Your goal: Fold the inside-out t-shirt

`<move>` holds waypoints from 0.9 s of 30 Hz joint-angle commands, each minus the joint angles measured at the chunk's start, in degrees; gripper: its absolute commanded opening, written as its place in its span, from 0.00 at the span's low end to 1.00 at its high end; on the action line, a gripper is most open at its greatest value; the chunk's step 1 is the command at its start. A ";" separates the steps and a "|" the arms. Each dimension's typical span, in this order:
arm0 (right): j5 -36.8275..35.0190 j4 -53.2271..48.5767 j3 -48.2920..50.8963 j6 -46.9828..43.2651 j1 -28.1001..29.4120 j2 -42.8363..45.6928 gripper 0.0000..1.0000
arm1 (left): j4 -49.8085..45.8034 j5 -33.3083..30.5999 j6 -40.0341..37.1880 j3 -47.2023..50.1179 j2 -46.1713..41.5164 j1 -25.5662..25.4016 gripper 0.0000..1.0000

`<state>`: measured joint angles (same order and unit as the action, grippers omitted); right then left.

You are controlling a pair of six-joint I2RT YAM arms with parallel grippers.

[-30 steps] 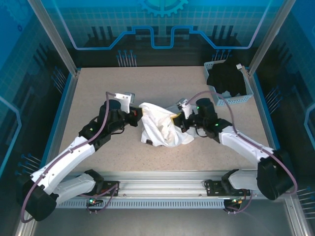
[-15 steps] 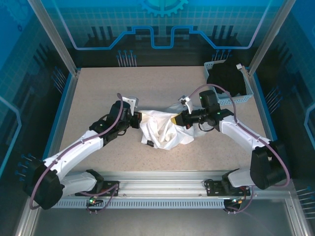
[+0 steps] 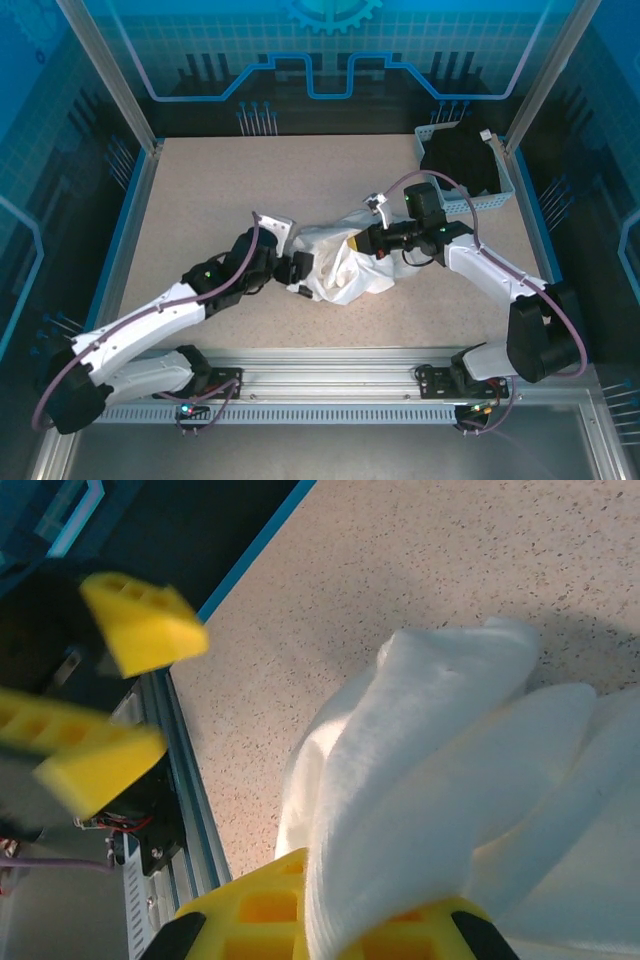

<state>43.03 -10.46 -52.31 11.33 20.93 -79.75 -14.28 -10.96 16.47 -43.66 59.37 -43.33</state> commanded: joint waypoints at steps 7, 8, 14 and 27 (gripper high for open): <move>-0.47 0.39 -1.83 0.81 -0.74 -0.21 0.00 | 7.74 17.43 -1.76 -3.03 13.75 -2.20 0.61; -0.57 0.19 -1.76 0.63 -0.71 -0.13 0.00 | 8.04 17.05 -2.07 -3.61 15.09 -2.20 0.59; -0.53 0.26 -1.30 0.75 -0.72 0.36 0.00 | 7.84 14.38 -4.32 -7.30 22.77 -2.08 0.35; -28.46 -16.64 -14.90 -10.71 2.64 0.56 0.07 | 17.41 32.84 8.01 -9.40 8.46 2.49 0.00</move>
<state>28.27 -21.30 -63.72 5.41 21.63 -79.72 -4.62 12.14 17.61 -50.81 73.56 -42.65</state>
